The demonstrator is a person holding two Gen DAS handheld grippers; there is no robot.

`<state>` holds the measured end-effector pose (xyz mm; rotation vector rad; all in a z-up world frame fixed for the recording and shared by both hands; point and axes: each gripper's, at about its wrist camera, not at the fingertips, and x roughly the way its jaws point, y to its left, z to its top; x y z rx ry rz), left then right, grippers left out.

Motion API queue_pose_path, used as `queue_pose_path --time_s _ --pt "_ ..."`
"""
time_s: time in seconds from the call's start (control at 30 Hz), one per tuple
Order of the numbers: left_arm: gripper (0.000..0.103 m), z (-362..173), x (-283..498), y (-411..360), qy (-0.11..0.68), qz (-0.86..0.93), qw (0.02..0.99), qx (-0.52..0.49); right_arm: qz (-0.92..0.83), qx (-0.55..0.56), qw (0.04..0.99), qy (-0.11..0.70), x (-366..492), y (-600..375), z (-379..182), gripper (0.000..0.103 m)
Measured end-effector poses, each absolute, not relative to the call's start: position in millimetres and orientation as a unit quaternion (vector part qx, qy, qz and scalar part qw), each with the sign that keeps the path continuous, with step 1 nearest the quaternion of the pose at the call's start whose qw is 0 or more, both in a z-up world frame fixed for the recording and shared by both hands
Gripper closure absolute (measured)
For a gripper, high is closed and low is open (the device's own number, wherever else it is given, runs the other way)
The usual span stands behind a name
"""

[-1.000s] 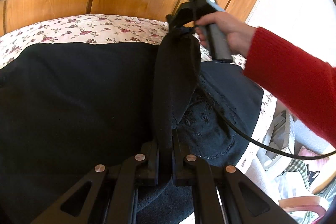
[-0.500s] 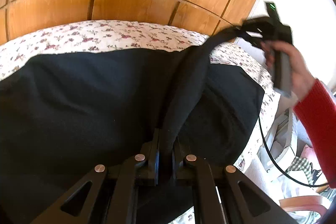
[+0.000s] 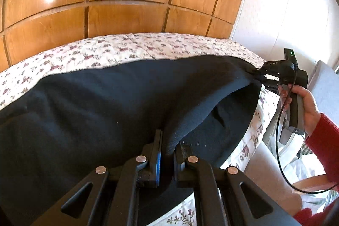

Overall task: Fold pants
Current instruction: 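Grasp the trouser leg with the right tool and pull it over the folded trousers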

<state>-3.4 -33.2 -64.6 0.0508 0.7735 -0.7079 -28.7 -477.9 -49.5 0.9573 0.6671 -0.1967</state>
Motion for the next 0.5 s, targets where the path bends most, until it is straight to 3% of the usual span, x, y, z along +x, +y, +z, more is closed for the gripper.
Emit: queue_pose_path --time_s 0.03,0.07,0.13,0.17,0.2,0.23,0.27,0.4,0.5 --pt "0.096 -65 -4 -33 0.368 -0.338 0.866 0.025 -0.092 0.462 0.823 0.316 -30 -479 -54 0.090" --pt "0.096 -65 -5 -33 0.366 -0.338 0.867 0.025 -0.090 0.474 0.817 0.314 -31 -480 -56 0.084" --pt "0.096 -65 -5 -32 0.365 -0.339 0.867 0.023 -0.075 0.489 0.818 0.292 -33 -484 -53 0.058" --pt "0.096 -65 -5 -33 0.365 -0.339 0.867 0.024 -0.073 0.496 0.820 0.277 -34 -485 -51 0.035" --pt "0.096 -66 -5 -33 0.365 -0.339 0.867 0.024 -0.079 0.506 0.820 0.256 -36 -486 -49 0.028" --pt "0.096 -66 -4 -34 0.366 -0.340 0.866 0.026 -0.085 0.509 0.819 0.250 -36 -487 -50 0.028" --pt "0.096 -67 -4 -35 0.367 -0.341 0.865 0.028 -0.093 0.510 0.816 0.255 -33 -490 -51 0.033" --pt "0.096 -58 -5 -34 0.353 -0.348 0.868 0.034 -0.119 0.498 0.807 0.295 -17 -497 -59 0.088" --pt "0.096 -39 -10 -33 0.323 -0.354 0.876 0.054 -0.127 0.486 0.815 0.289 -17 -503 -48 0.095"
